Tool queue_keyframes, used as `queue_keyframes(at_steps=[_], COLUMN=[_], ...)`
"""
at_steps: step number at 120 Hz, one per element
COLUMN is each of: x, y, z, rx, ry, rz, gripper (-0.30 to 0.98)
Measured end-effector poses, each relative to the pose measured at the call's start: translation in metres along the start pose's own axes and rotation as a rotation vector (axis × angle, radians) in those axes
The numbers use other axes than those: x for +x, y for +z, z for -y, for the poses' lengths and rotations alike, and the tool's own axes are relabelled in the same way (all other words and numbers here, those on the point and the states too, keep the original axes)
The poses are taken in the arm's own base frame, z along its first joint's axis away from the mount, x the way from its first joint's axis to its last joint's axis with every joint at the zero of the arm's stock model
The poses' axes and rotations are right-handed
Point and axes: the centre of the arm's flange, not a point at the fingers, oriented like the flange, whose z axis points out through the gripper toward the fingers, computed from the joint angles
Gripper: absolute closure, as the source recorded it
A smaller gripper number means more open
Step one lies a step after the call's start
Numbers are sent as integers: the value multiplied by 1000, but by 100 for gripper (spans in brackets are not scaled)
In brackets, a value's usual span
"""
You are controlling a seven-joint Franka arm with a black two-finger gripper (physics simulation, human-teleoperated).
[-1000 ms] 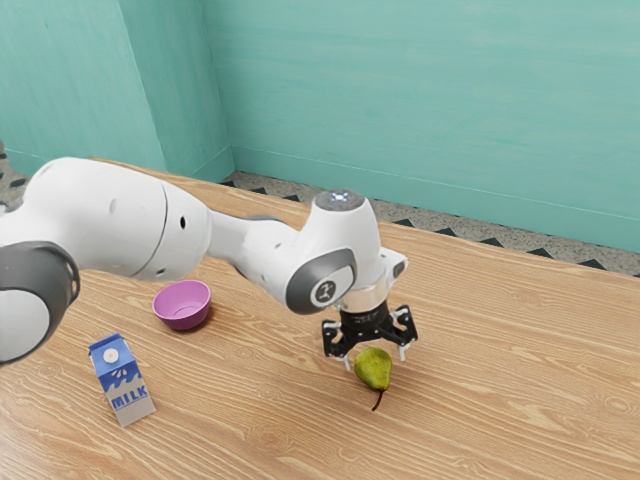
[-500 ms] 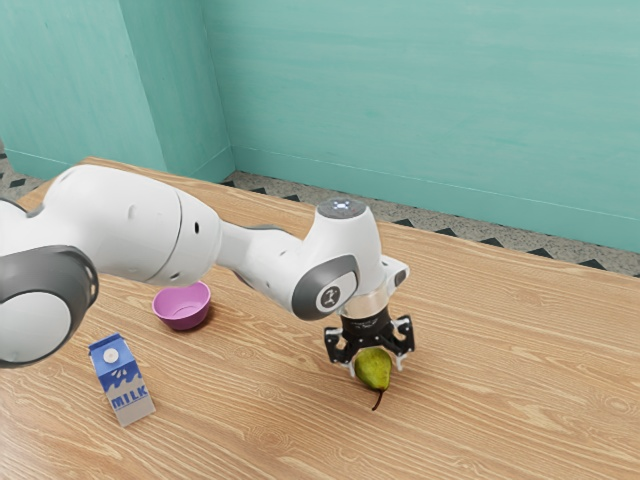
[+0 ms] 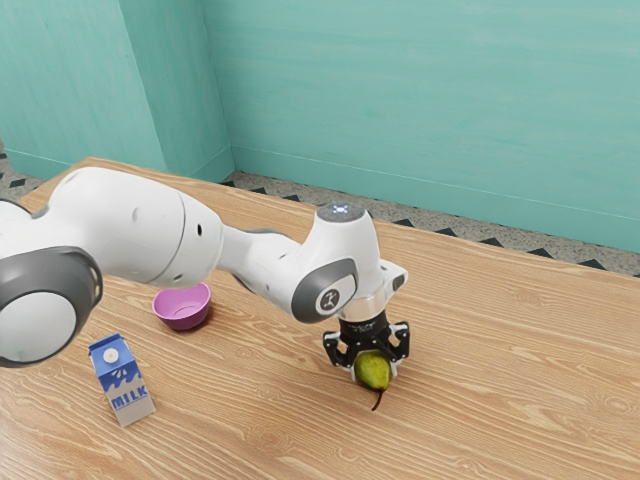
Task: Place the pear in the bowl.
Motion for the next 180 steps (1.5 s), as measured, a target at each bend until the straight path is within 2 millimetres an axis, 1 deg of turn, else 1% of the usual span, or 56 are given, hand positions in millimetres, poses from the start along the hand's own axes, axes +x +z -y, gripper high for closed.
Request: queue_keyframes(at_steps=[12, 38, 48, 56, 78, 98, 128, 150, 159, 180], x=[0, 1, 9, 19, 55, 83, 122, 153, 163, 177], y=[-5, -39, -52, -61, -78, -95, -98, -103, -106, -117], z=[-1, -4, 2, 11, 53, 105, 171, 229, 250, 284], rx=[-3, -33, -40, -41, -33, -14, 23, 46, 51, 67], ry=[5, 10, -4, -26, -111, -196, -299, -386, -411, -439], rz=[-4, -35, -45, -50, -51, -47, -31, -26, -30, -38], gripper=[31, 35, 36, 36, 37, 37, 37, 37, 37, 37])
